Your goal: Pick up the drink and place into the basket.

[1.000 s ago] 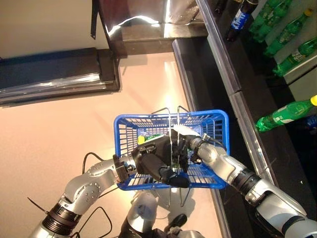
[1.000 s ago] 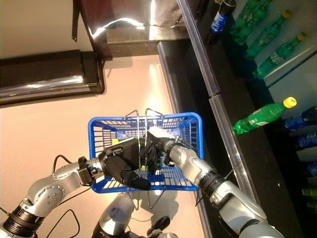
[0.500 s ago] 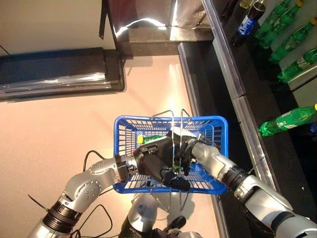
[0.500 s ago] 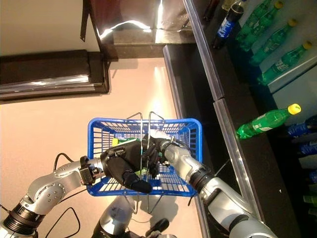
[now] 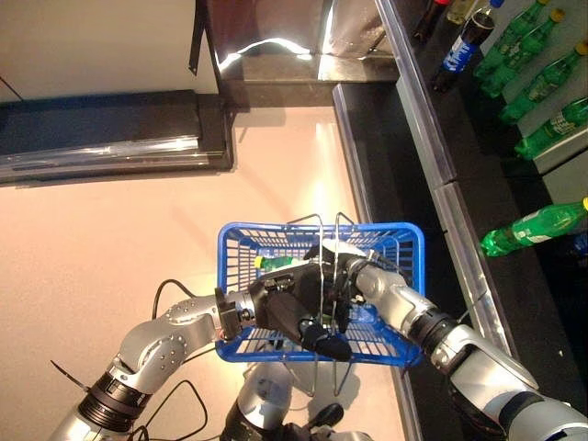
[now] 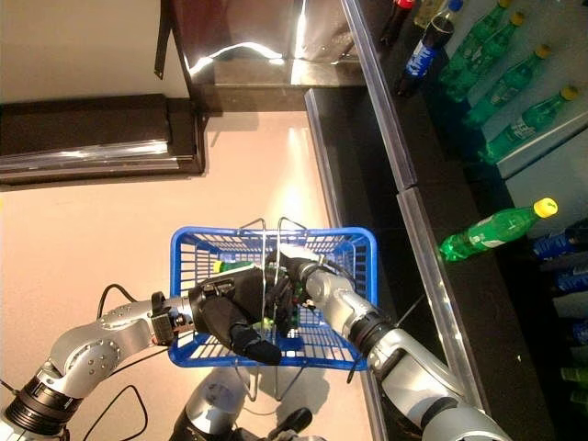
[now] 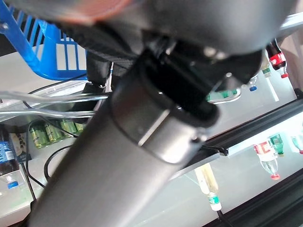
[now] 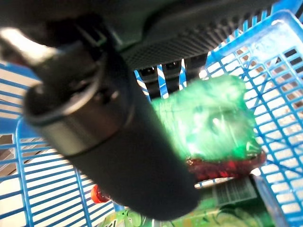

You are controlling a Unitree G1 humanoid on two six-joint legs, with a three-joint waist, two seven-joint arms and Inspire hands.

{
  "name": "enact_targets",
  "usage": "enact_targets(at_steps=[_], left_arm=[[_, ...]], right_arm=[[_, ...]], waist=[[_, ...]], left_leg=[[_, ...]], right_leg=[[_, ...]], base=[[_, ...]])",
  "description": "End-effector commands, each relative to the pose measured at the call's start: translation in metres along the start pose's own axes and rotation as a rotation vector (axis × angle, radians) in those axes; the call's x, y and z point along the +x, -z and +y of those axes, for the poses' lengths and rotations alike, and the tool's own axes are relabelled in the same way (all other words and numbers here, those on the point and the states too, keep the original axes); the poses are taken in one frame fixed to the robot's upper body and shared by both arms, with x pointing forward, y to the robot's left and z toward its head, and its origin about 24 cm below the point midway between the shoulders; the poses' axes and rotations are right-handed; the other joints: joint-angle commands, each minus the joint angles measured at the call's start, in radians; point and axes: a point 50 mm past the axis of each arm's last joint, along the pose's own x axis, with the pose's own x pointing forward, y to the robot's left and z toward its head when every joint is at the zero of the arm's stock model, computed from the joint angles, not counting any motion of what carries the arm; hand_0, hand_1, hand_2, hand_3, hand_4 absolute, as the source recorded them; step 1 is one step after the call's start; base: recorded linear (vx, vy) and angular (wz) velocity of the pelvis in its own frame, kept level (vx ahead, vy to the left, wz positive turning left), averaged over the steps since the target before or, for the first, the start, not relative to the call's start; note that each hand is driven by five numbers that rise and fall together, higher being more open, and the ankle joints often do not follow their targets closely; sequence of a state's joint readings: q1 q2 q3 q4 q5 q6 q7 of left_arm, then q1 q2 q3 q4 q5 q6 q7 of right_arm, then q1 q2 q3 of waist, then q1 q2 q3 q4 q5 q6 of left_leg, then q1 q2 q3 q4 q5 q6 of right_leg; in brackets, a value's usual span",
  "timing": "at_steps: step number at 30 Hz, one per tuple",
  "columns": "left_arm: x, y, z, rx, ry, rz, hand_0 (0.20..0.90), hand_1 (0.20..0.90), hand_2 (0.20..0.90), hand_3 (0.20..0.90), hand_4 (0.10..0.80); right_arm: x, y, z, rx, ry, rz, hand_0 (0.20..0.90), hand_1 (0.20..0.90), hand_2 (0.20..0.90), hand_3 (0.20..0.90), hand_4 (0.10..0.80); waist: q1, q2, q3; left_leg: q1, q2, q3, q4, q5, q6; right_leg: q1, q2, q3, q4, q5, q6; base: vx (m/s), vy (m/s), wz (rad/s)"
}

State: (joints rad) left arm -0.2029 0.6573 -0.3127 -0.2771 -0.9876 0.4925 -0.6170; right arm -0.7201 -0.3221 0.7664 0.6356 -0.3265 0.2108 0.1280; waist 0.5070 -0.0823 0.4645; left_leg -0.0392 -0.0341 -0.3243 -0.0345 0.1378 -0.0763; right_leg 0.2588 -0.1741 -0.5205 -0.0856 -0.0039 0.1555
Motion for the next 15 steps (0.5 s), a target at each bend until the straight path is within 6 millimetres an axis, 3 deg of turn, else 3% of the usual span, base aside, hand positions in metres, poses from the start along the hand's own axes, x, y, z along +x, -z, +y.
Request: enact_targets(at_steps=[1,15], left_arm=[[0.0313,-0.0644,-0.1054,0.133,0.773,-0.525,0.3,0.3,0.3,0.2,0.1],[0.0303,-0.0665,-0.096,0.147,0.65,-0.573,0.3,0.3,0.3,0.2,0.1]], right_arm=[[0.0053,-0.0115,0.0294,-0.043,-0.046,-0.03,0.9,0.9,0.9,0.9,0.8],[0.002,-0.0108,0.0273,0.042,0.003,-0.041,0.9,0.9,0.9,0.9,0.8]], waist=[[-0.019,-0.009,-0.398],[-0.032,-0.01,-0.396]], left_leg=[[0.04,0.014,-0.011,-0.053,-0.041,-0.005],[0.041,0.015,0.002,-0.053,-0.043,-0.003]], right_leg=[[-0.017,0.016,-0.01,0.026,0.01,-0.02],[-0.021,0.017,-0.001,0.026,0.012,-0.019]], base=[[0.0,0.0,0.0],[0.0,0.0,0.0]])
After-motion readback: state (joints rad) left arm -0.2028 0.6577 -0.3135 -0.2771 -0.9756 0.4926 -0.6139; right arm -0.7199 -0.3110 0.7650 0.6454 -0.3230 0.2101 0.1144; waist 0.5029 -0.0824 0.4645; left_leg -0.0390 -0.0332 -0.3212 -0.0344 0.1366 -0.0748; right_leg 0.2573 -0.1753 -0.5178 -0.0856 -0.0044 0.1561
